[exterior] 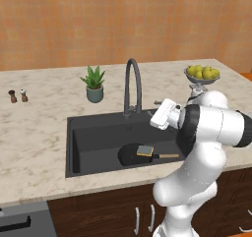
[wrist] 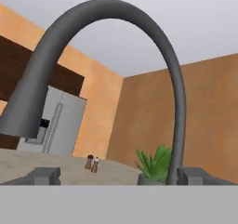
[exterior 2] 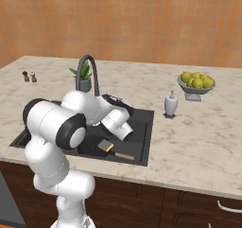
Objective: Pick the pan and sponge and place them into the sink. Then turn on the water.
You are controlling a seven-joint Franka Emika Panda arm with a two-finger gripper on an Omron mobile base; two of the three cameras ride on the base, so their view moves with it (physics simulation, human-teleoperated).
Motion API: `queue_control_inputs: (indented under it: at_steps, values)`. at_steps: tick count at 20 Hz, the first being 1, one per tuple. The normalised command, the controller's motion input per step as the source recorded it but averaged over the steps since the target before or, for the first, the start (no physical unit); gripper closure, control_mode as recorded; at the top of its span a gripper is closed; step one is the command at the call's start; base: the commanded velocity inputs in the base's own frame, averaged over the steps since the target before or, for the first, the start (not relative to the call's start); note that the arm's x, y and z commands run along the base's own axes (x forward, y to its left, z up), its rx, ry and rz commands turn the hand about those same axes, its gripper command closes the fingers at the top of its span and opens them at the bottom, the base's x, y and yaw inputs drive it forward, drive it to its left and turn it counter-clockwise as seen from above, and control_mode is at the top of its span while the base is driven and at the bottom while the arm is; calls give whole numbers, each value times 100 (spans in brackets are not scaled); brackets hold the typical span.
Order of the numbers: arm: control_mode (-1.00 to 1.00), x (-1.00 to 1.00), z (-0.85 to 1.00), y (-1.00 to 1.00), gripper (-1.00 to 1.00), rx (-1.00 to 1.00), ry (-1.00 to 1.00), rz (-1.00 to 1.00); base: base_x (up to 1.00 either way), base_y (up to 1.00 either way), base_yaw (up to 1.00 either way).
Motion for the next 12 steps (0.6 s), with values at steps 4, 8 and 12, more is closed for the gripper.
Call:
queue_control_inputs:
  at_steps: [4, 8, 12]
  values:
    - [-100, 49, 0, -5, -100, 8, 0, 0, 0, 0, 0]
    - [-100, 50, 0, 0, -100, 2, 1, 0, 0, 0, 0]
    - [-100, 53, 0, 0, -100, 0, 4, 0, 0, 0, 0]
